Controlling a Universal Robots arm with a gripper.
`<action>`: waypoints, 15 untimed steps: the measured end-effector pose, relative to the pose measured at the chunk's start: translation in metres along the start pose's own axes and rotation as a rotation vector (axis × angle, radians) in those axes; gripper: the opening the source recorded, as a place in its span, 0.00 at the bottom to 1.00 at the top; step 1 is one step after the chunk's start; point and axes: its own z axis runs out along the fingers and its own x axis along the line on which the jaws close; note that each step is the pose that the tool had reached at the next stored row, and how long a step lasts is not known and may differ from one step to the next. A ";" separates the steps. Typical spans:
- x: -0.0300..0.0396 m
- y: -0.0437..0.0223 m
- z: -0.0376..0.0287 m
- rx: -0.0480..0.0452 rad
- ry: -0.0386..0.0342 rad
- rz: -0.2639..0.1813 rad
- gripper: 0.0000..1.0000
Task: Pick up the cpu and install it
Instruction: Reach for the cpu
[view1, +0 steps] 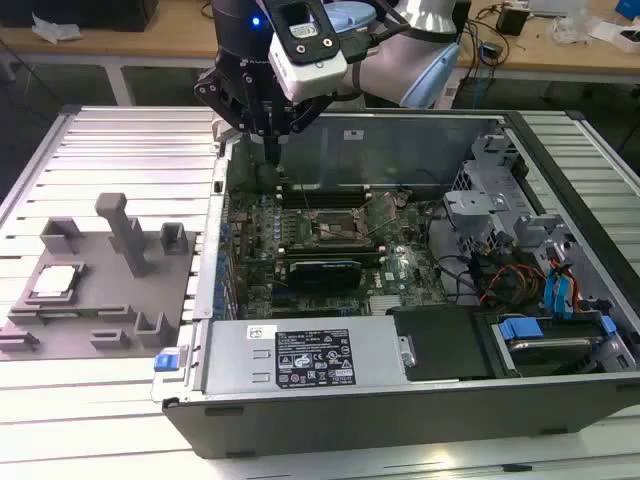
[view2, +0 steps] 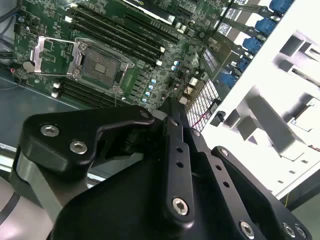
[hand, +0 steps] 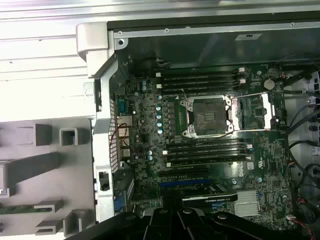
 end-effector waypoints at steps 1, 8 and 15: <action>0.0000 0.0000 0.0000 0.0000 0.0000 0.000 0.11; 0.0000 0.0000 0.0000 0.0001 0.0000 0.000 0.11; 0.0037 -0.0002 -0.0001 0.0000 0.0000 0.000 0.11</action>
